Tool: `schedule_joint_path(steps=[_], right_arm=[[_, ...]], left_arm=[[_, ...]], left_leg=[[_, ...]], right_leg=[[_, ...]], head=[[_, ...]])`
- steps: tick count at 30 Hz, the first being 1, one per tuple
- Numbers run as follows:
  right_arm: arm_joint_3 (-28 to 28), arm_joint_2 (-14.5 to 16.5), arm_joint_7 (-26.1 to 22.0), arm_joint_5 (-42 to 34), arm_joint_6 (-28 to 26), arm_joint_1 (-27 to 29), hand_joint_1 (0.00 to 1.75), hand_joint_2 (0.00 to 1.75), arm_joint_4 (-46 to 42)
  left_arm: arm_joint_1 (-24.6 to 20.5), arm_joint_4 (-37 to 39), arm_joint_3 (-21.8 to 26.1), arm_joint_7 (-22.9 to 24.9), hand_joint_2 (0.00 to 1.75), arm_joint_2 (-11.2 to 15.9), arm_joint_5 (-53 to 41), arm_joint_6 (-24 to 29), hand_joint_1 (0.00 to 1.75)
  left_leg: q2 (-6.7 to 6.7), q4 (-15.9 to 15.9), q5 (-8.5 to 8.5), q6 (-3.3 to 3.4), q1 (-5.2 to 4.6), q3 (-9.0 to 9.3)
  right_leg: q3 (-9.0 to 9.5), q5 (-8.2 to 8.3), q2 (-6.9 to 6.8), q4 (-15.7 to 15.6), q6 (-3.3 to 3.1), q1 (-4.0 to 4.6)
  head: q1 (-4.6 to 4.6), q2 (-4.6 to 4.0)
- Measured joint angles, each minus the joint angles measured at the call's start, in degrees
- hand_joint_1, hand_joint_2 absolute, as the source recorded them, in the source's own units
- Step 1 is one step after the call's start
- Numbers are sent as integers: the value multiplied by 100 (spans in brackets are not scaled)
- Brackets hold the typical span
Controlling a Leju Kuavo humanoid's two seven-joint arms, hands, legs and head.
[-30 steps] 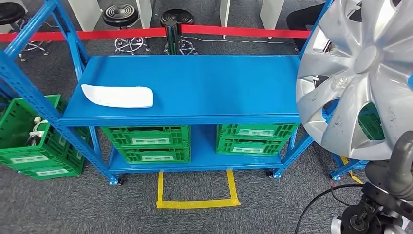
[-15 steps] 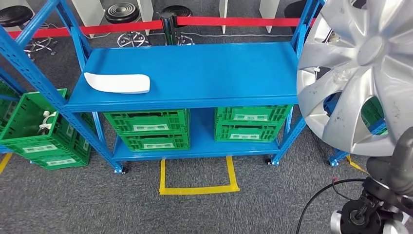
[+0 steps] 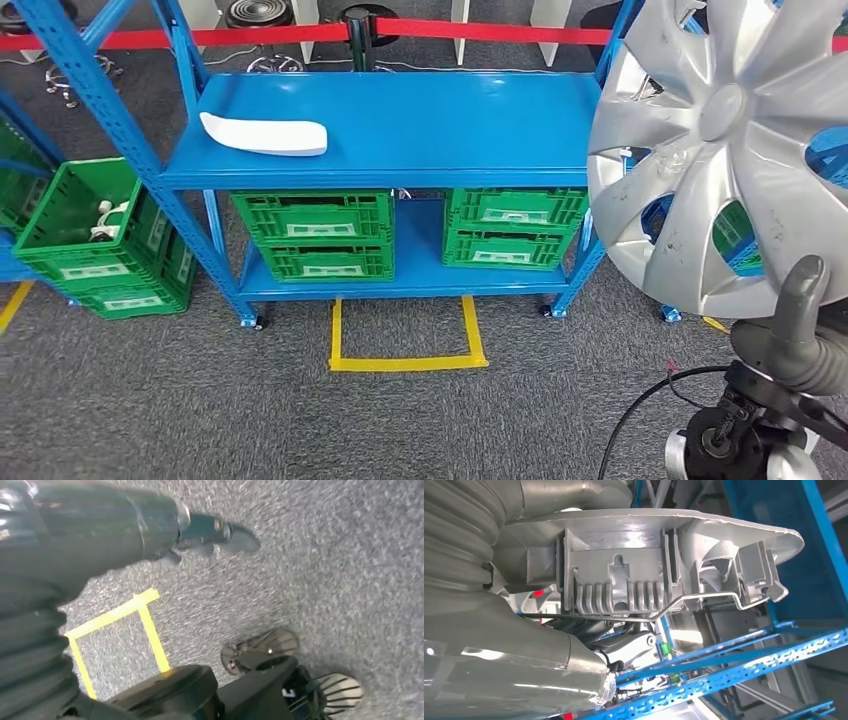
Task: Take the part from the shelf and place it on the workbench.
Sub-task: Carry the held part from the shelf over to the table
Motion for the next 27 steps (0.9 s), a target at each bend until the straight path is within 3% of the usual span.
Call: schedule_joint_path(steps=[1, 2, 3, 4, 5, 7, 9, 10, 12, 13, 14, 16, 17, 18, 19, 21, 22, 24, 25, 27], right_arm=[[14, -1, 9, 4, -1, 0, 175, 175, 7], [30, 0, 17, 5, -3, 0, 175, 175, 18], [48, 1, 22, 5, -5, 0, 175, 175, 33], [64, 1, 23, 5, -7, 0, 175, 175, 51], [82, 1, 23, 5, -10, 0, 175, 175, 69], [116, -2, 25, 6, -17, 1, 175, 175, 89], [139, -4, 26, 8, -22, 1, 175, 175, 93], [147, -4, 26, 9, -24, 1, 175, 175, 94], [167, -2, 26, 10, -26, 4, 175, 175, 103], [176, 0, 27, 9, -26, 6, 175, 175, 110], [185, 3, 27, 8, -26, 10, 175, 175, 118], [199, 8, 28, 6, -28, 15, 175, 175, 131], [204, 10, 28, 5, -30, 17, 175, 175, 134], [210, 13, 28, 5, -31, 19, 175, 175, 137], [216, 16, 28, 5, -33, 22, 175, 175, 139], [231, 23, 28, 5, -34, 26, 175, 175, 139], [239, 25, 28, 5, -34, 29, 175, 175, 139], [259, 26, 29, 5, -34, 33, 175, 175, 138], [267, 25, 29, 6, -34, 33, 175, 175, 137], [276, 24, 30, 7, -35, 35, 175, 175, 137]], left_arm=[[-3, -1, -8, 5, 175, -6, 0, -1, 0], [-5, -2, -15, 11, 175, -11, 0, -1, 0], [-4, -2, -17, 16, 175, -15, 2, 1, 0], [-4, -2, -18, 21, 175, -16, 9, 4, 0], [-4, -2, -19, 25, 175, -16, 22, 9, 0], [-5, -3, -19, 28, 175, -25, 62, 26, 0], [-9, -4, -19, 28, 175, -42, 87, 44, 0], [-10, -4, -19, 28, 175, -48, 89, 51, 0], [0, -3, -19, 28, 175, -50, 89, 57, 0], [6, -2, -19, 29, 175, -50, 90, 60, 0], [10, -2, -19, 29, 175, -49, 90, 61, 0], [9, -2, -19, 29, 175, -49, 90, 62, 0], [9, -2, -19, 29, 175, -49, 90, 62, 0], [9, -2, -19, 29, 175, -49, 90, 62, 0], [10, -2, -19, 29, 175, -49, 90, 62, 0], [6, -2, -19, 29, 175, -48, 90, 63, 0], [1, -2, -19, 29, 175, -46, 90, 64, 0], [-16, -2, -20, 29, 175, -46, 90, 66, 0], [-20, -2, -21, 29, 175, -46, 90, 67, 0], [-14, 0, -21, 29, 175, -44, 90, 68, 0]], left_leg=[[1, 4, 69, 15, -8, -84], [2, 11, 140, 23, -19, -174], [3, 23, 210, 26, -31, -270], [4, 37, 278, 25, -45, -371], [5, 50, 342, 19, -59, -466], [7, 72, 456, 0, -87, -603], [17, 81, 568, -43, -97, -687], [26, 82, 623, -73, -96, -723], [38, 104, 653, -138, -88, -791], [35, 202, 526, -168, -82, -845], [23, 407, 291, -197, -72, -921], [0, 1107, -307, -247, -36, -1118], [-6, 1470, -486, -271, -24, -1189], [-7, 1716, -517, -291, -13, -1199], [-7, 1795, -418, -308, -1, -1127], [-3, 1382, -96, -323, 22, -686], [-1, 970, -52, -320, 26, -365], [-4, 283, -183, -270, 19, 104], [-8, 116, -253, -231, 6, 189], [-8, 68, -198, -138, 3, 130]], right_leg=[[-44, -278, 0, 365, 23, -9], [-61, -434, 1, 700, 35, -15], [-29, -440, 1, 911, 32, -18], [71, -325, 3, 942, 17, -17], [257, -156, 8, 769, -14, -12], [855, 32, 32, -49, -118, 24], [1328, -28, 54, -807, -209, 67], [1408, -58, 56, -981, -238, 86], [1342, 17, 36, -1058, -280, 83], [1286, 79, 22, -1076, -314, 73], [1213, 151, 7, -1086, -343, 61], [1033, 274, -7, -1047, -376, 58], [926, 335, -10, -1014, -372, 58], [811, 394, -14, -973, -364, 57], [689, 448, -19, -922, -352, 54], [453, 530, -24, -787, -314, 45], [353, 557, -24, -707, -292, 47], [231, 611, -28, -584, -234, 50], [202, 650, -31, -559, -201, 48], [166, 704, -27, -554, -131, 31]], head=[[22, 0], [39, 0], [56, 0], [74, 0], [95, 0], [128, 0], [134, 0], [138, 0], [142, 0], [134, 0], [110, 0], [50, 0], [26, 0], [4, 0], [-14, 0], [-46, 0], [-59, 0], [-60, 0], [-53, 0], [-49, 0]])
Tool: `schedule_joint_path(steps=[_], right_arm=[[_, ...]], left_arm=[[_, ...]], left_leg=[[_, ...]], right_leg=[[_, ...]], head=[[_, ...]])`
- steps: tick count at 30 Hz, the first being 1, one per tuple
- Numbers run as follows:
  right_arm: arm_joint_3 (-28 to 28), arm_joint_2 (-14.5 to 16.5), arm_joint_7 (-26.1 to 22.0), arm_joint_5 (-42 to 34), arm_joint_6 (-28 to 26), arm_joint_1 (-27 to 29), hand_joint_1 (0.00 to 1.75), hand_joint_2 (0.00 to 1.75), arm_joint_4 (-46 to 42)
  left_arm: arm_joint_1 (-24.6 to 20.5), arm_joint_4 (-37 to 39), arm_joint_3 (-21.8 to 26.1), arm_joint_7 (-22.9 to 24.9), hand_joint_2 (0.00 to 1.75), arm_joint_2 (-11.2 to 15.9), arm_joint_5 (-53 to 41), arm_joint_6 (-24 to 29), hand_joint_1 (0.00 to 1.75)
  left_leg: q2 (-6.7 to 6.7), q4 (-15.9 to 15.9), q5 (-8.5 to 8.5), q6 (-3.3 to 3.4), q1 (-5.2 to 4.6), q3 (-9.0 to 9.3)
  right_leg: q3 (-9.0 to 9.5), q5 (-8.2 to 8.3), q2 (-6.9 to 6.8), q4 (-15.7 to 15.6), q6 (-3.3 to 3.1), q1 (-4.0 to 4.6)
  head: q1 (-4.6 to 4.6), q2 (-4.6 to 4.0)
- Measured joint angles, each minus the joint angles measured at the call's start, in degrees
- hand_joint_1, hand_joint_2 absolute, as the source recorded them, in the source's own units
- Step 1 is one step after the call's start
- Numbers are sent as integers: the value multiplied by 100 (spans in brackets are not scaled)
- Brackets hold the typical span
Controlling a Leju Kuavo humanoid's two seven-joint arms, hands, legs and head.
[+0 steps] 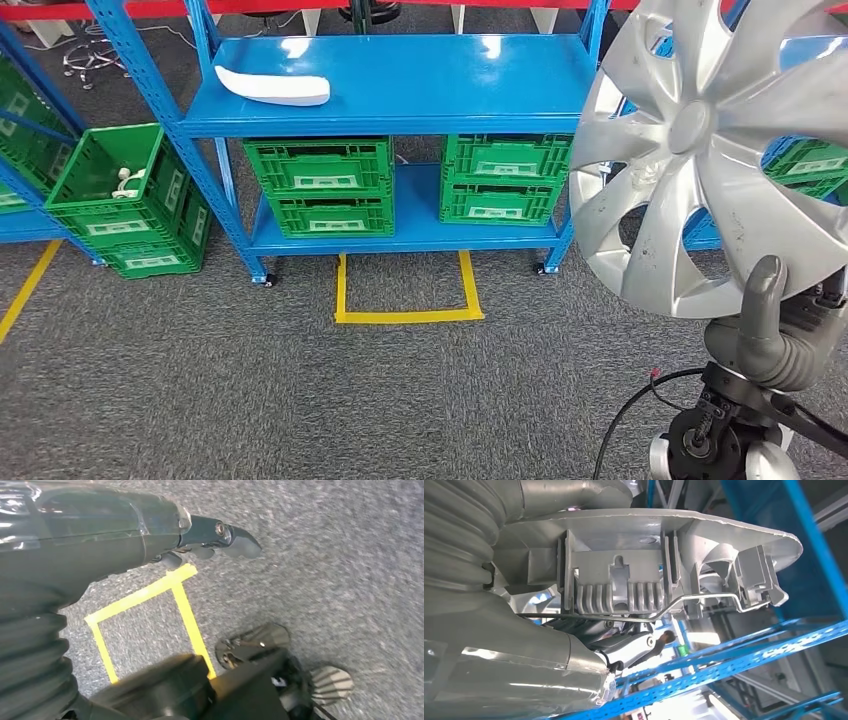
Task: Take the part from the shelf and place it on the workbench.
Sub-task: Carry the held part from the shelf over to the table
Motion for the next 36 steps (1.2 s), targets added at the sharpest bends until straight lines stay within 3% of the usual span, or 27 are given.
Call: schedule_joint_path(steps=[1, 2, 4, 5, 6, 7, 8, 10, 12, 14, 16, 18, 20, 21, 22, 23, 25, 27, 28, 30, 32, 34, 36], right_arm=[[1, -2, 0, 1, -1, 2, 175, 175, 0], [1, -6, 0, 1, -1, 5, 175, 175, 0], [3, -13, 0, 0, -2, 8, 175, 175, 1], [4, -15, 1, 2, -4, 8, 175, 175, 1], [5, -14, 35, 42, -14, 7, 175, 175, 2], [11, -15, 130, 161, -42, -3, 175, 175, 3], [31, -21, 297, 372, -93, -25, 175, 175, 3], [136, -46, 685, 892, -247, -94, 175, 175, 9], [274, -71, 874, 1192, -379, -144, 175, 175, 24], [378, -88, 904, 1274, -448, -178, 175, 175, 39], [457, -108, 909, 1292, -481, -202, 175, 175, 48], [528, -124, 913, 1296, -496, -208, 175, 175, 53], [583, -133, 915, 1281, -503, -215, 175, 175, 58], [604, -137, 918, 1267, -503, -217, 175, 175, 66], [626, -138, 920, 1251, -503, -221, 175, 175, 77], [651, -140, 923, 1238, -501, -224, 175, 175, 88], [703, -142, 928, 1217, -495, -228, 175, 175, 98], [740, -146, 931, 1205, -489, -235, 175, 175, 97], [755, -151, 931, 1205, -485, -242, 175, 175, 97], [798, -165, 931, 1211, -478, -265, 175, 175, 97], [854, -178, 931, 1213, -470, -289, 175, 175, 98], [908, -186, 931, 1208, -455, -306, 175, 175, 104], [970, -190, 931, 1202, -438, -317, 175, 175, 129]], left_arm=[[2, 1, 0, 0, 175, 1, 1, 1, 0], [0, 1, 0, 0, 175, 1, 1, 2, 0], [-9, 1, 0, 0, 175, -2, 2, 3, 0], [-9, 0, 0, 0, 175, -3, 2, 3, 0], [-7, 1, 0, 0, 175, -3, 2, 3, 0], [-6, 1, 0, 1, 175, -1, 3, 3, 0], [-5, 1, 0, 1, 175, 1, 5, 3, 0], [-8, 1, 0, 2, 175, 2, 12, 3, 0], [-15, -1, 0, 1, 175, -2, 15, 2, 0], [-18, -1, 0, 7, 175, -2, 16, -1, 0], [-10, 0, 0, 23, 175, 2, 17, -6, 0], [-3, 0, 0, 42, 175, 5, 17, -12, 0], [-3, 1, -1, 50, 175, 5, 16, -17, 0], [-4, 0, -1, 49, 175, 8, 16, -20, 0], [-4, 0, -2, 49, 175, 10, 15, -22, 0], [-4, 0, -2, 48, 175, 12, 14, -25, 0], [-7, 0, -3, 49, 175, 17, 13, -38, 0], [-18, 0, -5, 51, 175, 26, 13, -59, 0], [-22, 0, -6, 53, 175, 29, 11, -66, 0], [-16, 0, -19, 62, 175, 29, 8, -73, 0], [-6, 1, -38, 72, 175, 27, 2, -70, 0], [-4, 1, -49, 76, 175, 20, -2, -69, 0], [3, 1, -60, 81, 175, 13, -2, -73, 0]], left_leg=[[5, -6, 65, 48, 6, -54], [11, -14, 139, 87, 16, -125], [15, -10, 282, 129, 16, -287], [15, -5, 356, 133, 12, -377], [16, 1, 431, 132, 8, -470], [18, 7, 506, 125, 4, -571], [23, 12, 577, 114, 2, -666], [37, 19, 707, 79, -5, -816], [59, 26, 821, 32, -21, -909], [89, 24, 948, -29, -29, -986], [95, 71, 921, -94, -12, -1065], [60, 445, 471, -140, 9, -1200], [16, 1179, -109, -169, 19, -1377], [3, 1507, -241, -179, 20, -1418], [-2, 1700, -232, -181, 18, -1390], [-2, 1703, -107, -177, 15, -1268], [2, 1163, 163, -145, 8, -744], [10, 375, 115, -95, -4, -186], [13, 130, 37, -64, -13, -46], [17, -19, 22, 5, -17, -32], [28, -35, 129, 81, 4, -106], [39, -39, 238, 128, 18, -212], [45, -34, 325, 132, 14, -324]], right_leg=[[-35, -94, 9, 52, 36, -9], [-86, -301, 20, 205, 73, -19], [-203, -908, 31, 813, 138, -42], [-237, -1134, 31, 1176, 160, -51], [-232, -1220, 32, 1454, 172, -56], [-163, -1170, 32, 1580, 174, -58], [-9, -1021, 33, 1500, 167, -58], [551, -751, 49, 798, 125, -53], [1120, -752, 79, -78, 61, -37], [1286, -804, 94, -450, -3, -11], [1182, -718, 68, -486, -82, -15], [1036, -584, 35, -497, -167, -20], [853, -462, 20, -454, -208, 7], [744, -400, 12, -421, -212, 21], [627, -340, 6, -379, -214, 32], [503, -291, 2, -326, -210, 40], [284, -221, -2, -204, -185, 46], [138, -167, -12, -90, -141, 57], [99, -133, -19, -59, -115, 61], [56, -53, -23, -48, -59, 59], [-25, -179, 5, 77, 15, 44], [-203, -621, 31, 630, 101, 12], [-342, -1033, 33, 1336, 158, -24]], head=[[7, 0], [19, 0], [65, 0], [83, 0], [100, 0], [120, 0], [143, 0], [189, 0], [216, 0], [216, 0], [196, 0], [150, 0], [84, 0], [55, 0], [34, 0], [20, 0], [-6, 0], [-22, 0], [-19, 0], [-9, 0], [8, 0], [61, 0], [114, 0]])
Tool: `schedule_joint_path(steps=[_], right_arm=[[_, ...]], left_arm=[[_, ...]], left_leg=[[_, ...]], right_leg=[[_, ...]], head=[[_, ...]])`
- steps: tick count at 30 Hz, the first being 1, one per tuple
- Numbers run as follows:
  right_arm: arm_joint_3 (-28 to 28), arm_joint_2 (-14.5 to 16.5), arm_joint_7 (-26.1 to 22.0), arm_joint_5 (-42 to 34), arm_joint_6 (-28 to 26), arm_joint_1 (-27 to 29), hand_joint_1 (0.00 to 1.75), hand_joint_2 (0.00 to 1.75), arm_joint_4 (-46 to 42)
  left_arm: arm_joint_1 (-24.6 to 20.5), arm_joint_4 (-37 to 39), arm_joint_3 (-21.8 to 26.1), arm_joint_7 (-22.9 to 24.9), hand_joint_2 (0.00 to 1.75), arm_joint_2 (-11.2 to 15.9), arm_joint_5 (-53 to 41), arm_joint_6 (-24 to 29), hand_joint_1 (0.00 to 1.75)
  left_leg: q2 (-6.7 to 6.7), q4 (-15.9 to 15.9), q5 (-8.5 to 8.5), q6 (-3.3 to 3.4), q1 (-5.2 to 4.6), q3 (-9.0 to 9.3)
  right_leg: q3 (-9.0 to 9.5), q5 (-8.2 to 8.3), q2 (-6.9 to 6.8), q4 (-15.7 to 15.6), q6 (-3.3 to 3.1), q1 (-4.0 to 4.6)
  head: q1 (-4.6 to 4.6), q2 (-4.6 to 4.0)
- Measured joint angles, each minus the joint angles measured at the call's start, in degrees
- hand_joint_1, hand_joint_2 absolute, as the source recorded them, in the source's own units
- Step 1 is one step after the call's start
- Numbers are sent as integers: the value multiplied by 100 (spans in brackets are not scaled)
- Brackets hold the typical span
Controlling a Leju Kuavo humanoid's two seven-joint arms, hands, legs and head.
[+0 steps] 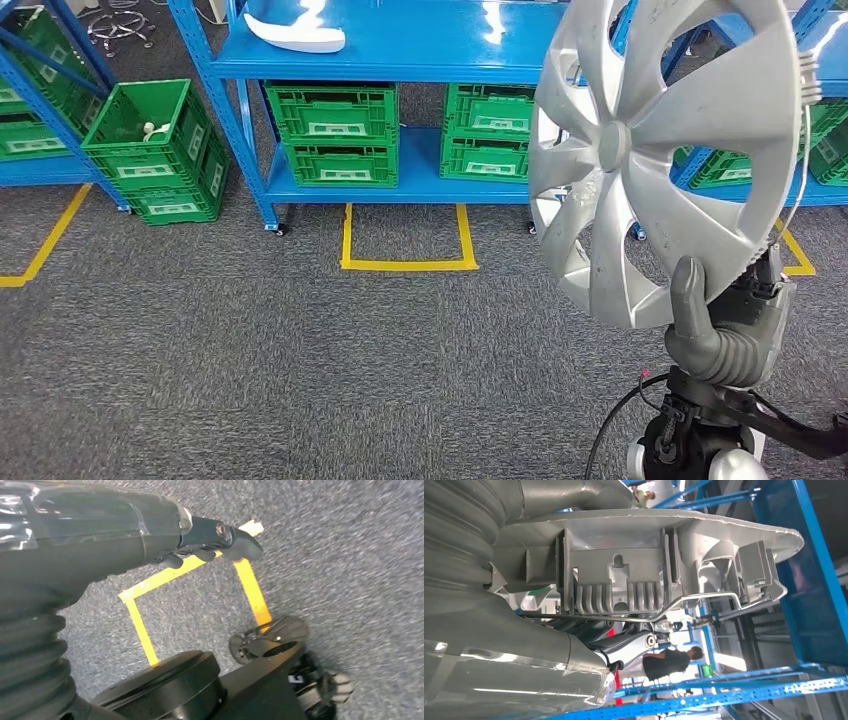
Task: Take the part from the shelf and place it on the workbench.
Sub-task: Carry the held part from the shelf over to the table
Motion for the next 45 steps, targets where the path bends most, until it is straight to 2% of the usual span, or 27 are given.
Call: schedule_joint_path(steps=[1, 2, 5, 7, 9, 11, 12, 14, 16, 17, 18, 20, 22, 23, 25, 27, 29, 31, 32, 33, 34, 36, 38, 40, 42, 44, 45], right_arm=[[31, 0, 0, -3, 6, -3, 175, 175, 20], [59, 0, 0, -5, 10, -6, 175, 175, 39], [138, -4, 1, -8, 20, -31, 175, 175, 68], [185, -10, 1, 21, 32, -67, 175, 175, 81], [232, -15, 4, 150, 23, -89, 175, 175, 110], [293, -14, 31, 394, -41, -99, 175, 175, 144], [322, -12, 56, 524, -86, -108, 175, 175, 157], [373, -7, 98, 697, -155, -129, 175, 175, 183], [436, -2, 131, 759, -188, -153, 175, 175, 223], [465, 0, 145, 768, -197, -162, 175, 175, 244], [489, 3, 157, 770, -203, -172, 175, 175, 262], [535, 8, 163, 774, -208, -192, 175, 175, 284], [584, 16, 163, 781, -208, -206, 175, 175, 291], [604, 21, 163, 787, -208, -208, 175, 175, 293], [645, 27, 160, 834, -201, -211, 175, 175, 288], [697, 30, 149, 920, -192, -212, 175, 175, 256], [750, 32, 142, 992, -185, -214, 175, 175, 212], [801, 37, 142, 1022, -175, -215, 175, 175, 191], [829, 41, 142, 1025, -170, -215, 175, 175, 190], [855, 45, 142, 1026, -168, -216, 175, 175, 190], [877, 49, 142, 1026, -167, -218, 175, 175, 189], [908, 55, 142, 1027, -162, -225, 175, 175, 187], [940, 57, 142, 1029, -158, -242, 175, 175, 181], [980, 58, 142, 1027, -157, -260, 175, 175, 175], [1013, 62, 123, 1001, -149, -273, 175, 175, 172], [1032, 67, 60, 945, -120, -282, 175, 175, 163], [1038, 71, 16, 911, -90, -285, 175, 175, 159]], left_arm=[[4, 1, -9, 2, 175, 0, 0, -1, 0], [6, 1, -18, 4, 175, 1, 0, -1, 0], [4, -1, -32, 7, 175, -6, 1, -3, 0], [0, -1, -33, 43, 175, -12, 8, -42, 0], [0, -1, -35, 105, 175, -12, 9, -117, 0], [-2, -1, -36, 148, 175, -9, 2, -168, 0], [-4, -1, -37, 160, 175, -9, -2, -181, 0], [-6, -1, -37, 168, 175, -9, -3, -195, 0], [-9, -1, -37, 180, 175, -10, -5, -205, 0], [-11, -1, -37, 193, 175, -9, -9, -209, 0], [-11, -1, -37, 211, 175, -8, -14, -210, 0], [-8, 1, -38, 248, 175, -3, -25, -210, 0], [-14, 1, -40, 262, 175, -1, -32, -216, 0], [-18, 1, -40, 262, 175, 0, -32, -231, 0], [-15, 1, -42, 273, 175, 4, -20, -289, 0], [-14, 2, -43, 297, 175, 12, -8, -354, 0], [-24, 2, -45, 327, 175, 15, -7, -402, 0], [-21, 2, -55, 354, 175, 16, -8, -435, 0], [-16, 2, -62, 362, 175, 18, -8, -446, 0], [-12, 2, -69, 366, 175, 21, -9, -456, 0], [-11, 2, -74, 366, 175, 23, -10, -462, 0], [-18, 1, -76, 365, 175, 24, -11, -468, 0], [-24, 1, -77, 365, 175, 24, -13, -470, 0], [-18, 1, -78, 364, 175, 31, -13, -470, 0], [-16, 2, -79, 365, 175, 44, -14, -457, 0], [-28, 2, -80, 359, 175, 57, -11, -416, 0], [-35, 2, -80, 354, 175, 66, -7, -386, 0]], left_leg=[[3, 2, 39, -7, -1, -54], [7, 3, 73, -19, -1, -99], [25, 9, 147, -69, -12, -182], [48, 25, 186, -123, -35, -240], [59, 40, 224, -185, -53, -291], [32, 161, 124, -236, -51, -361], [8, 364, -18, -258, -43, -453], [-36, 1096, -419, -299, -18, -781], [-46, 1698, -617, -323, -8, -1039], [-35, 1701, -550, -322, -7, -1026], [-4, 1486, -387, -312, -8, -907], [235, 740, -20, -268, -38, -525], [464, 271, 99, -197, -82, -325], [486, 228, 77, -166, -105, -326], [342, 206, 103, -102, -93, -356], [192, 189, 144, -39, -59, -373], [44, 186, 172, 1, -36, -386], [-108, 188, 190, 9, -30, -391], [-183, 189, 199, 5, -30, -391], [-257, 190, 208, -5, -29, -389], [-326, 190, 217, -17, -29, -385], [-438, 197, 240, -53, -28, -404], [-519, 208, 281, -117, -18, -476], [-552, 211, 314, -191, -5, -537], [-288, 373, 172, -244, -20, -628], [-4, 963, -211, -292, -15, -885], [12, 1352, -408, -316, 4, -1046]], right_leg=[[24, -70, 0, 159, 14, -14], [144, -28, 0, 89, 17, -24], [870, 392, 10, -1030, -33, -24], [1131, 485, 17, -1534, -98, -11], [1120, 471, 7, -1611, -165, -9], [1105, 505, -38, -1648, -241, -21], [1097, 526, -71, -1666, -276, -24], [1071, 544, -142, -1660, -316, -5], [1043, 545, -221, -1635, -333, 24], [1035, 541, -261, -1619, -339, 35], [1032, 532, -296, -1600, -340, 43], [1025, 497, -360, -1546, -324, 65], [993, 464, -435, -1477, -288, 96], [977, 455, -488, -1456, -269, 109], [962, 419, -555, -1425, -223, 102], [882, 214, -326, -1189, -147, 62], [619, -179, -49, -510, -82, 23], [345, -426, -2, 166, -58, 9], [315, -383, 3, 237, -60, 4], [386, -225, 18, 74, -72, -1], [541, 9, 63, -283, -92, -7], [871, 371, 278, -1059, -144, -20], [990, 447, 411, -1402, -193, -16], [985, 465, 334, -1468, -244, -10], [984, 520, 224, -1526, -309, -19], [969, 550, 93, -1551, -348, -18], [954, 553, 22, -1546, -354, -14]], head=[[19, 0], [40, 0], [102, 0], [113, 0], [94, 0], [58, 0], [26, 0], [-62, 0], [-124, 0], [-137, 0], [-142, 0], [-154, 0], [-157, 0], [-149, 0], [-128, 0], [-108, 0], [-56, 0], [-4, 0], [19, 0], [41, 0], [62, 0], [90, 0], [102, 0], [103, 0], [62, 0], [-11, 0], [-47, 0]])
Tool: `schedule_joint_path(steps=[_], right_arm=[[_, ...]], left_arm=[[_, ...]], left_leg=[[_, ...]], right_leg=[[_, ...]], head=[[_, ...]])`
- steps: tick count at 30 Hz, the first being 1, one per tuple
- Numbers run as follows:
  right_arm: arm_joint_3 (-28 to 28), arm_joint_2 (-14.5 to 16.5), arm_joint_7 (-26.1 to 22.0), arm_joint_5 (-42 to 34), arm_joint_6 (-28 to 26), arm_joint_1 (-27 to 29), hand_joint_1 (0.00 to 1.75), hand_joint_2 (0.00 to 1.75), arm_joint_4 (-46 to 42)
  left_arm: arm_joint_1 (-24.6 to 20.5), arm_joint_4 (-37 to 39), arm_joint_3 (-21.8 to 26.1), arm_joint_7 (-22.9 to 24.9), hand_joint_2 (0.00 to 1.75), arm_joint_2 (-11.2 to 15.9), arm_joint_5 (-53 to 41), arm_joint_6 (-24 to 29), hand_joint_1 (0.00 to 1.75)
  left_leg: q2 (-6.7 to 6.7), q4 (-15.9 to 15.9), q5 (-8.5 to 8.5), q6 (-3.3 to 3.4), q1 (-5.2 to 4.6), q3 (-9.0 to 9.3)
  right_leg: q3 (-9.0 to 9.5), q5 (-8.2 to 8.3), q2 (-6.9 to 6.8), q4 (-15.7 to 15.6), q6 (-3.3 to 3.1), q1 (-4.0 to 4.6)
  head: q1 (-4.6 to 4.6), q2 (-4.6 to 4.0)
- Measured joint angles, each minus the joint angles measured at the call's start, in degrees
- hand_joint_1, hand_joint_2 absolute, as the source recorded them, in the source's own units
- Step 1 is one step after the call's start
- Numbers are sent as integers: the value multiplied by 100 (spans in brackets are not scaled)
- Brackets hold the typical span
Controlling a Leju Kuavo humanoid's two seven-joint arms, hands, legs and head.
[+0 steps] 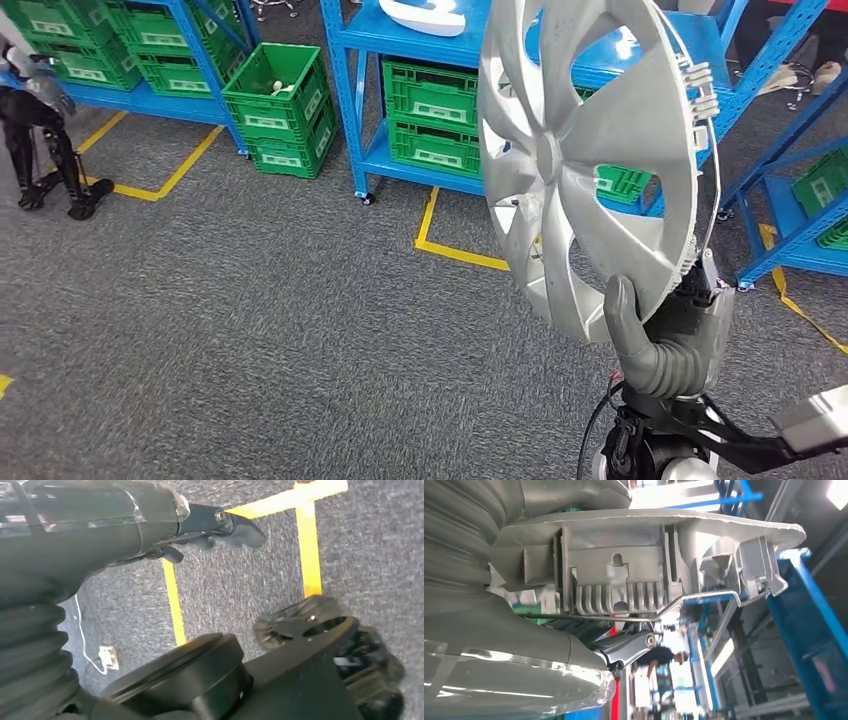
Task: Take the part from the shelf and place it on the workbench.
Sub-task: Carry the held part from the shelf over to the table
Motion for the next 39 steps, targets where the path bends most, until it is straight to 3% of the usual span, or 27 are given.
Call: schedule_joint_path(steps=[2, 3, 4, 6, 7, 8, 10, 11, 13, 15, 16, 17, 18, 19, 21, 22, 24, 25, 27, 28, 30, 32, 33, 34, 36, 38, 39], right_arm=[[12, 7, -66, -78, 85, -19, 175, 175, 10], [16, 11, -92, -115, 135, -40, 175, 175, 22], [20, 17, -116, -150, 187, -68, 175, 175, 34], [29, 33, -165, -208, 300, -138, 175, 175, 50], [36, 40, -190, -230, 357, -176, 175, 175, 51], [44, 43, -209, -242, 410, -216, 175, 175, 55], [66, 44, -230, -244, 493, -293, 175, 175, 68], [80, 45, -235, -237, 523, -326, 175, 175, 74], [108, 46, -243, -210, 564, -368, 175, 175, 79], [132, 48, -251, -160, 589, -394, 175, 175, 80], [141, 49, -255, -130, 595, -401, 175, 175, 81], [150, 51, -261, -102, 600, -406, 175, 175, 81], [162, 53, -269, -76, 605, -407, 175, 175, 80], [174, 55, -280, -51, 608, -407, 175, 175, 80], [200, 60, -319, 17, 608, -403, 175, 175, 77], [213, 62, -347, 57, 601, -396, 175, 175, 73], [232, 66, -392, 133, 580, -377, 175, 175, 49], [237, 67, -402, 151, 572, -369, 175, 175, 34], [246, 74, -408, 166, 562, -353, 175, 175, 14], [249, 80, -411, 167, 560, -338, 175, 175, 5], [253, 90, -421, 169, 557, -305, 175, 175, -5], [255, 92, -425, 167, 557, -277, 175, 175, -9], [257, 93, -425, 166, 557, -264, 175, 175, -9], [258, 93, -425, 166, 557, -255, 175, 175, -9], [260, 94, -425, 166, 557, -247, 175, 175, -9], [265, 95, -425, 166, 557, -252, 175, 175, -14], [268, 96, -425, 166, 558, -251, 175, 175, -16]], left_arm=[[-7, 0, 0, -1, 175, 32, 19, 70, 0], [-6, 0, -1, 4, 175, 49, 34, 103, 0], [-2, 0, -2, 15, 175, 69, 50, 131, 0], [1, 1, -10, 43, 175, 116, 81, 160, 0], [-1, 1, -15, 57, 175, 139, 102, 174, 0], [-3, 2, -20, 70, 175, 161, 138, 196, 0], [2, 3, -24, 85, 175, 190, 264, 263, 0], [8, 3, -23, 68, 175, 201, 357, 307, 0], [11, 3, -17, -11, 175, 212, 549, 405, 0], [11, 2, 5, -74, 175, 217, 712, 486, 0], [16, 3, 19, -74, 175, 218, 773, 508, 0], [26, 4, 34, -55, 175, 219, 815, 519, 0], [36, 5, 46, -24, 175, 222, 842, 518, 0], [45, 7, 55, 9, 175, 225, 855, 515, 0], [53, 8, 63, 43, 175, 227, 877, 509, 0], [52, 7, 64, 46, 175, 229, 883, 508, 0], [58, 6, 66, 39, 175, 232, 883, 505, 0], [64, 7, 66, 35, 175, 238, 878, 504, 0], [77, 7, 66, 29, 175, 262, 870, 502, 0], [76, 7, 66, 29, 175, 273, 867, 501, 0], [70, 7, 66, 28, 175, 289, 864, 501, 0], [73, 7, 66, 28, 175, 300, 864, 501, 0], [76, 8, 66, 28, 175, 306, 864, 501, 0], [77, 8, 66, 28, 175, 312, 864, 501, 0], [73, 7, 66, 28, 175, 325, 864, 501, 0], [71, 4, 66, 27, 175, 330, 864, 501, 0], [73, 3, 67, 27, 175, 330, 864, 501, 0]], left_leg=[[-22, 441, -141, -38, 26, -136], [-19, 350, -54, -50, 37, -46], [19, 49, 114, -53, 45, 150], [296, -728, 379, -23, 19, 587], [420, -984, 436, 11, -2, 714], [496, -1102, 437, 51, -27, 756], [393, -1118, 459, 135, -44, 723], [318, -1127, 480, 174, -39, 709], [170, -1145, 526, 249, -15, 688], [22, -1143, 555, 292, -11, 669], [-53, -1142, 563, 305, -18, 664], [-126, -1140, 570, 312, -28, 663], [-197, -1140, 574, 316, -39, 667], [-264, -1140, 577, 317, -53, 675], [-376, -1138, 585, 308, -75, 683], [-422, -1134, 594, 293, -72, 671], [-497, -1134, 626, 238, -43, 623], [-534, -1139, 645, 204, -32, 598], [-401, -1071, 585, 153, -44, 533], [-274, -917, 468, 123, -50, 455], [-54, -286, 99, 49, -11, 170], [-42, 318, -122, -35, 65, -96], [-35, 362, -82, -73, 98, -106], [-9, 181, 57, -108, 125, 0], [184, -549, 377, -162, 144, 412], [355, -998, 483, -110, 123, 646], [371, -1025, 454, -56, 100, 646]], right_leg=[[-21, 0, -147, 18, 1, 3], [-26, -3, -212, 30, 6, 2], [-29, -9, -269, 45, 16, 1], [-37, -35, -361, 93, 60, 18], [-45, -45, -405, 116, 88, 34], [-52, -52, -457, 131, 114, 50], [-53, -55, -582, 137, 158, 55], [-56, -92, -575, 160, 187, 43], [-160, -335, -362, 460, 251, 11], [-443, -735, -100, 1183, 289, -9], [-590, -872, -52, 1539, 291, -10], [-679, -908, -29, 1748, 282, -9], [-678, -821, -15, 1741, 259, -7], [-586, -633, 8, 1515, 222, -2], [-273, -201, 154, 765, 105, 20], [-154, -68, 237, 466, 53, 35], [-68, -14, 321, 223, -10, 63], [-58, -5, 287, 159, -15, 67], [-19, 30, 188, 17, -8, 40], [-1, 53, 134, -50, -7, 21], [4, 81, 36, -90, -14, 5], [-3, 79, -76, -81, -8, -4], [-5, 72, -131, -70, 7, -14], [-6, 59, -182, -50, 32, -30], [-13, 4, -267, 31, 121, -56], [-26, -54, -324, 124, 213, -53], [-31, -62, -347, 142, 247, -49]], head=[[-52, 0], [-73, 0], [-88, 0], [-114, 0], [-119, 0], [-111, 0], [-85, 0], [-76, 0], [-51, 0], [13, 0], [43, 0], [71, 0], [99, 0], [123, 0], [148, 0], [137, 0], [144, 0], [159, 0], [171, 0], [145, 0], [72, 0], [11, 0], [-15, 0], [-41, 0], [-91, 0], [-114, 0], [-108, 0]])
